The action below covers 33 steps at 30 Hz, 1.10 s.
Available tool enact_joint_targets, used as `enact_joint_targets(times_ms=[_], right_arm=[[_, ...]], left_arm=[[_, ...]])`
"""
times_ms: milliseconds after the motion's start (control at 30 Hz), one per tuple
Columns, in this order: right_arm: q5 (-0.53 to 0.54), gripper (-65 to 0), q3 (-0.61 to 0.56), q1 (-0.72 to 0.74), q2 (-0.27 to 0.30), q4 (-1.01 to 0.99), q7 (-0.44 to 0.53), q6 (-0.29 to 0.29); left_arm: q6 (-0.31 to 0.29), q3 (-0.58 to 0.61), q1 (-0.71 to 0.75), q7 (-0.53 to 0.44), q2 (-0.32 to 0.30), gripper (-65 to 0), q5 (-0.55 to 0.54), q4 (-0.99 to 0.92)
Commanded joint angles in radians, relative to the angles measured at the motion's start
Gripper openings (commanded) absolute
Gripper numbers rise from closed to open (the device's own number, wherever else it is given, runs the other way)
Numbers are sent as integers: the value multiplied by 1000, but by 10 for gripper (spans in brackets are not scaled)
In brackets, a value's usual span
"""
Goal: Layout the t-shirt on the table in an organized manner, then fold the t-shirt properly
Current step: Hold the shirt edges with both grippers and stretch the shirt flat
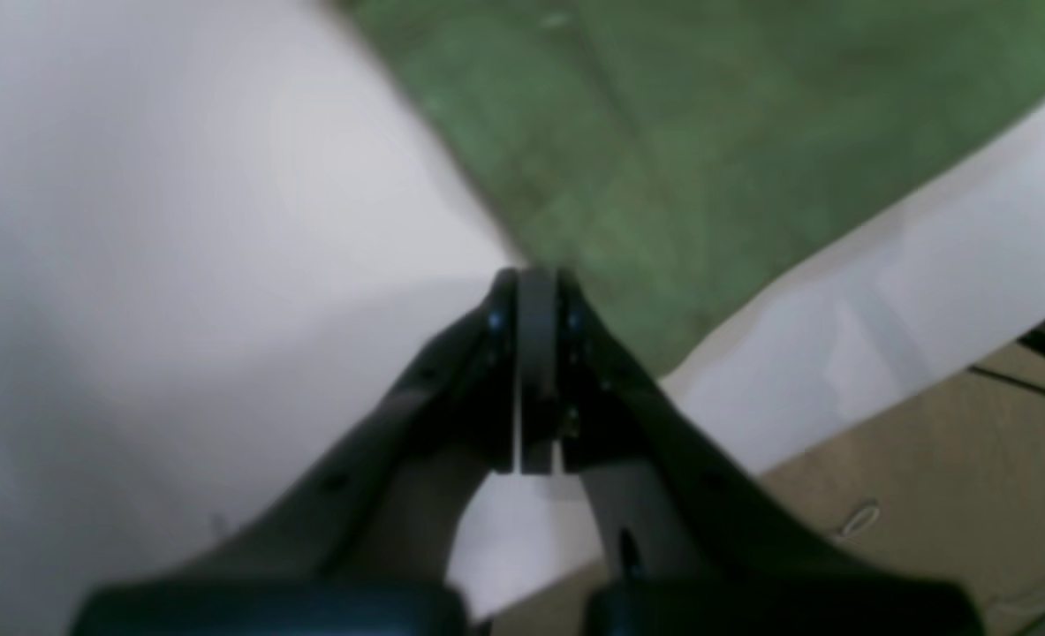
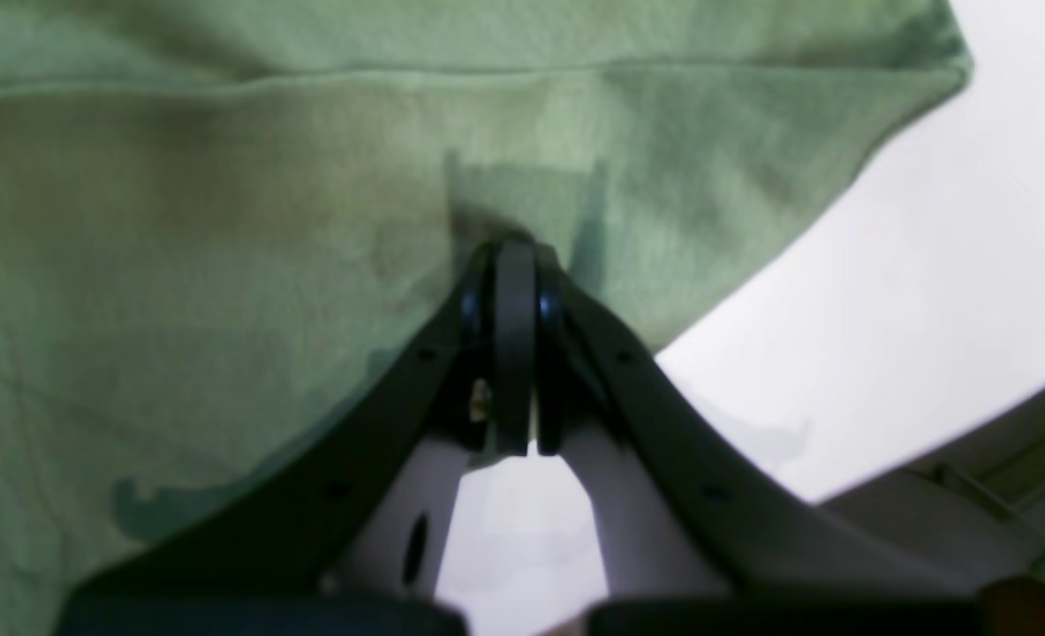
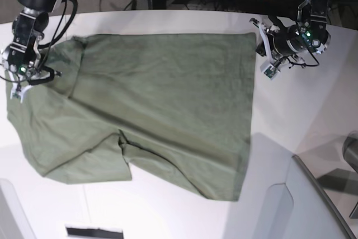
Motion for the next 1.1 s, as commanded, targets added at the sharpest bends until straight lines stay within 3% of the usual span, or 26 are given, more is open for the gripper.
enact_joint_targets(times_ms=[0,300,533,700,900,1067], right_arm=[[-14,-650,4,-10,4,22,-34,-12],[-14,-650,-4,-53,0,125,-96,-12],[-14,-650,-108,-58,0,140,-134,-12],[-14,-650,-110,-56,-2,157,-139,-12],[-7,-650,-151,-56,-2,159,-129,-12],[-6,-650,-192,-54,-8,159,-47,-12]], left_arm=[[-1,-5,-4,-10,-11,-650,-7,19],[-1,-10,29,-10,-18,-650,-7,22],[-1,-13,49,-10,-52,-650,-8,24],[-1,-73,76,-10,-58,-650,-10,39],[-1,-145,95,-9,-18,-650,-16,203],[-1,-84,35,-9,45,-650,-7,200]])
